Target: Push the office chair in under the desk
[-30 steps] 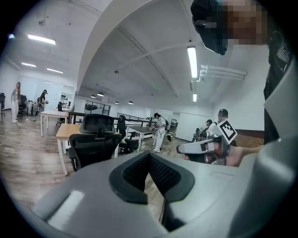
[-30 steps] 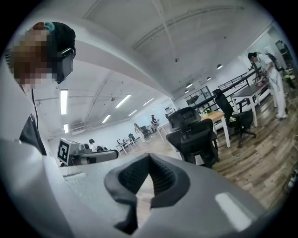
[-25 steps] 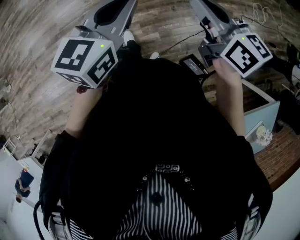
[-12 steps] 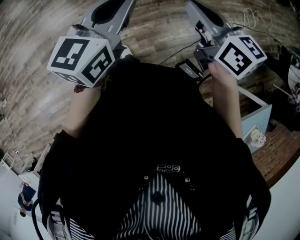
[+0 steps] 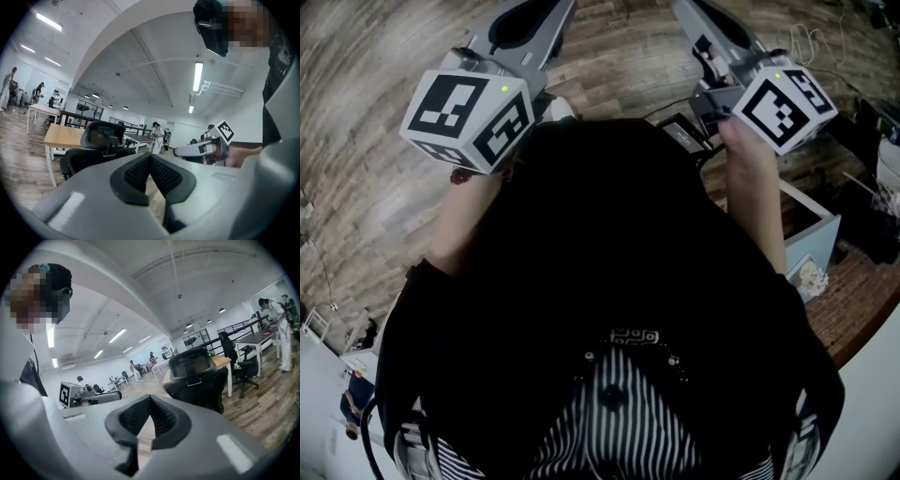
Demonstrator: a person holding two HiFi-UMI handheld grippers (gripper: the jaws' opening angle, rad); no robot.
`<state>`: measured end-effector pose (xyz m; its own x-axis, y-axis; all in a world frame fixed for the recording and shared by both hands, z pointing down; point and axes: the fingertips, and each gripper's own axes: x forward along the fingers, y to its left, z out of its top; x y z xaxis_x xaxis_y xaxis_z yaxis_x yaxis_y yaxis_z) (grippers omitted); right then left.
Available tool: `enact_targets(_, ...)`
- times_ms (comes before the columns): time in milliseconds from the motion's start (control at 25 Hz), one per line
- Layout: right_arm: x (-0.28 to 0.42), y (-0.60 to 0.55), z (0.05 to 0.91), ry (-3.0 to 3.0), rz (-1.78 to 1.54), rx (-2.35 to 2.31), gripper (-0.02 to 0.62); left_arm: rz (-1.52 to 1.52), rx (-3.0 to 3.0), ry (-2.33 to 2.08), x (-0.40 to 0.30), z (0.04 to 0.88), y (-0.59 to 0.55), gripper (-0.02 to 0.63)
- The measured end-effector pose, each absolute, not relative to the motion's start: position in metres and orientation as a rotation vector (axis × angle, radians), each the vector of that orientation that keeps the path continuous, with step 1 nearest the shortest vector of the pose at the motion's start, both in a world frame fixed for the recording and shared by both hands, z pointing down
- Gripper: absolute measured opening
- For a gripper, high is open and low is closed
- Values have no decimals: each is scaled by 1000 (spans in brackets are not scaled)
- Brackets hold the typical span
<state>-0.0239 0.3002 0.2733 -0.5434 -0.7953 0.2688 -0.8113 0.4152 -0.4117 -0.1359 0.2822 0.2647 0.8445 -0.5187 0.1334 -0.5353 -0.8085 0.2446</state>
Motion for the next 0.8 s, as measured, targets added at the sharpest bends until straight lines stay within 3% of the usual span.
enact_targets(400,-76,271,259,-2719,794,1401,2,31,2737,-858,-184,257,263,-3)
enact_targets(800,-80,255,257,-2720,763,1356,2,46,2676,-882,-190,273,263,-3)
